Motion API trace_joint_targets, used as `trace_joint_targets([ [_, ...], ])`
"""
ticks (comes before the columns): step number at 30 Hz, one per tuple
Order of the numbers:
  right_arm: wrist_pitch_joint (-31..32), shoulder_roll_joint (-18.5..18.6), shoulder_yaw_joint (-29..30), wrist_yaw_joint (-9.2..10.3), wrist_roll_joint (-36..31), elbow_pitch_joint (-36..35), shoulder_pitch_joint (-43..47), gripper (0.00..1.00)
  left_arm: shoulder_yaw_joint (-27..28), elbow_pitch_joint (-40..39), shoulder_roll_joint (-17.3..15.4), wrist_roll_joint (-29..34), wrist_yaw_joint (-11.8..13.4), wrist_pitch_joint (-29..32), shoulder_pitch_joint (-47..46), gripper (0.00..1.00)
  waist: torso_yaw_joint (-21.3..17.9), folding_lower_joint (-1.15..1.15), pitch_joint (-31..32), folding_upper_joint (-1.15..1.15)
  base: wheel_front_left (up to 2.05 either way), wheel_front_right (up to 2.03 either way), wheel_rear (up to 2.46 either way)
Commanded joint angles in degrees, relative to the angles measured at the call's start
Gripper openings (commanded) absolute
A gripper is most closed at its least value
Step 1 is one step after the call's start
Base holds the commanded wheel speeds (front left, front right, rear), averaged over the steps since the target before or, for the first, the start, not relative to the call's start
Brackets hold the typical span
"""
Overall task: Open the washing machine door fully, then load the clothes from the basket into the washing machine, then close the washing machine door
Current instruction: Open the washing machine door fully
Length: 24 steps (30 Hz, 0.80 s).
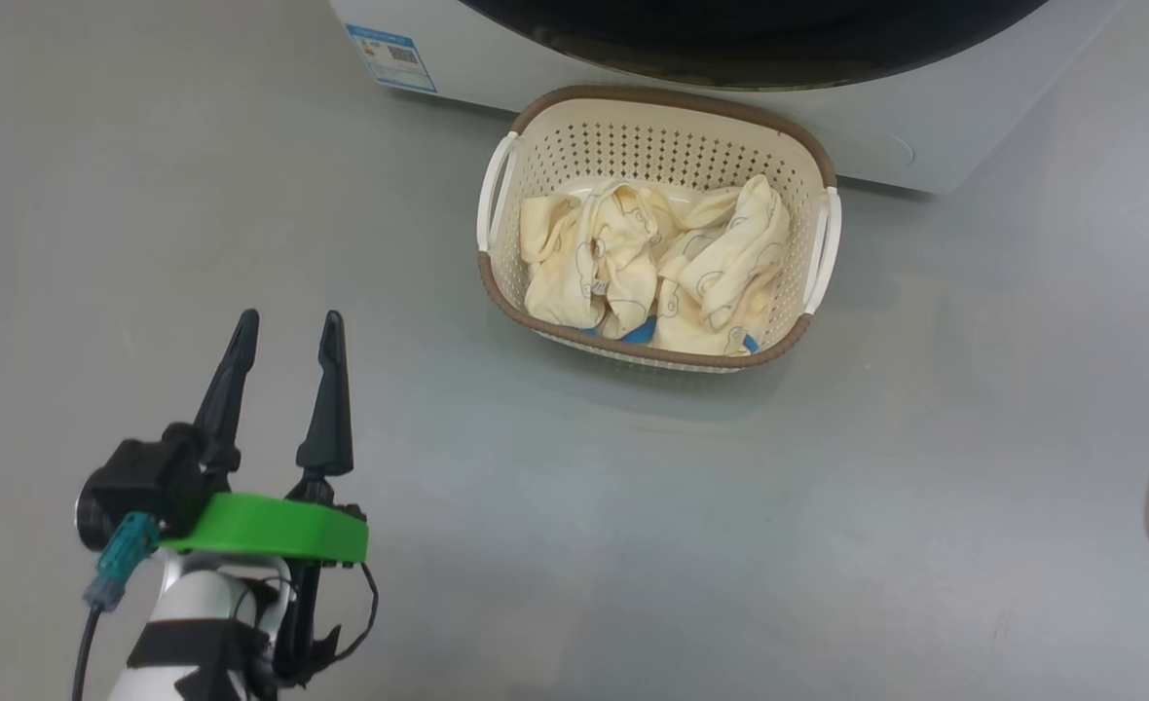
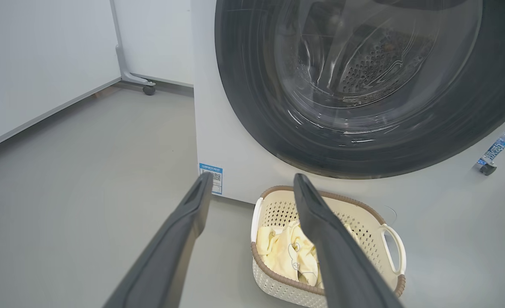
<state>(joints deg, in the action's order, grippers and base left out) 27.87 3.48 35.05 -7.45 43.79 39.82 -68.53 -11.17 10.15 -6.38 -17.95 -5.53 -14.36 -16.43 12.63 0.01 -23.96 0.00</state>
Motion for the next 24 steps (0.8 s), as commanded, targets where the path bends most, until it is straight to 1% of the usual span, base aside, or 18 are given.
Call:
trace_joint_targets([
  [1,1.1,-0.6,-1.5,-0.03,0.3,-1.8,-3.5,0.0,2.4,-1.3,-0.7,0.9,-0.2,-0.6,-1.2,1.0,0.3,-0.01,-0.4,0.0,0.0,0.0,0.0],
  [6,1.7,-0.6,-2.2,-0.03,0.9,-0.7,-4.2,0.0,3.0,-0.8,0.3,1.4,-0.9,-0.6,-2.0,1.0,0.7,-0.01,-1.3,0.0,0.0,0.0,0.0],
  [11,1.7,-0.6,-1.9,-0.03,0.1,-0.2,-5.5,0.0,3.6,-0.7,1.0,1.8,-1.4,-0.6,-2.6,1.0,1.1,-0.01,-2.6,0.0,0.0,0.0,0.0],
  [24,3.5,-0.6,-1.1,-0.03,-1.8,2.3,-8.0,0.0,4.3,-0.1,2.2,2.0,-1.9,-0.6,-3.6,1.0,1.9,-0.01,-4.2,0.0,0.0,0.0,0.0],
])
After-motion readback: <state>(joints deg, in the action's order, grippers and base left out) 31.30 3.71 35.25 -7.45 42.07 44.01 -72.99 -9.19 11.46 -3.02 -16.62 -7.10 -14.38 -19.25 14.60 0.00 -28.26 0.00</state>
